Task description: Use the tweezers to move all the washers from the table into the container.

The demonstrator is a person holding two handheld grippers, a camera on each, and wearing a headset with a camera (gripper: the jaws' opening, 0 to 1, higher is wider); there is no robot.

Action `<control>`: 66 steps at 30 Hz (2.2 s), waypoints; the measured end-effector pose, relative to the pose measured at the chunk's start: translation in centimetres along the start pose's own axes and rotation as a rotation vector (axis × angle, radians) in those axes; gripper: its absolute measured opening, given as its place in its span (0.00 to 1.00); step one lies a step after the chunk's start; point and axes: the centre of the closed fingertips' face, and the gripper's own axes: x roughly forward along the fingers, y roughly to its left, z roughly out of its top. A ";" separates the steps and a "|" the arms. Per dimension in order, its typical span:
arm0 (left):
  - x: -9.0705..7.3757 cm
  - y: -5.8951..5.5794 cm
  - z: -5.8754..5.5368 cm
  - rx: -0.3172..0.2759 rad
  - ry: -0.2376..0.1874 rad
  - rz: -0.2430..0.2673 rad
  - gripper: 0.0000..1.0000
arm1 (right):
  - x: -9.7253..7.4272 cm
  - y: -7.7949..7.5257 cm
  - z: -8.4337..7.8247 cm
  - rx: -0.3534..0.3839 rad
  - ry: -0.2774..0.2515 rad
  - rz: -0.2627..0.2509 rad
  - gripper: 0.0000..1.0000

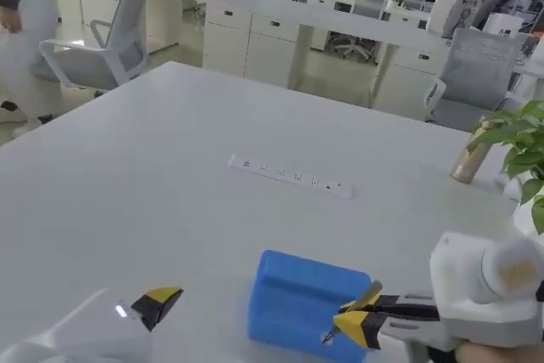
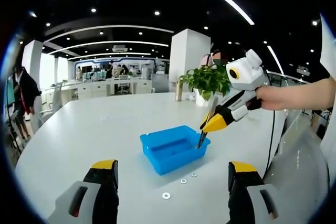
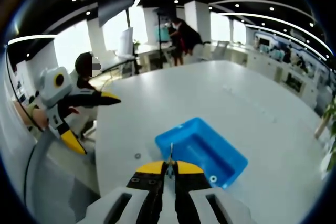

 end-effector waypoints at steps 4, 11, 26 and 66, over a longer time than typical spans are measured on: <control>0.0 0.0 -0.1 0.001 0.003 -0.001 0.88 | 0.2 -0.5 0.2 0.000 0.000 -0.004 0.03; 0.0 0.1 -0.1 0.000 0.005 0.001 0.87 | 0.6 -1.4 0.2 0.015 0.004 -0.005 0.03; 0.1 0.1 -0.2 0.003 0.015 -0.001 0.86 | 2.0 -4.0 -0.1 0.068 0.025 -0.015 0.03; 0.2 0.3 -0.7 0.010 0.040 0.005 0.82 | 5.7 -7.7 -2.4 0.130 0.131 -0.047 0.03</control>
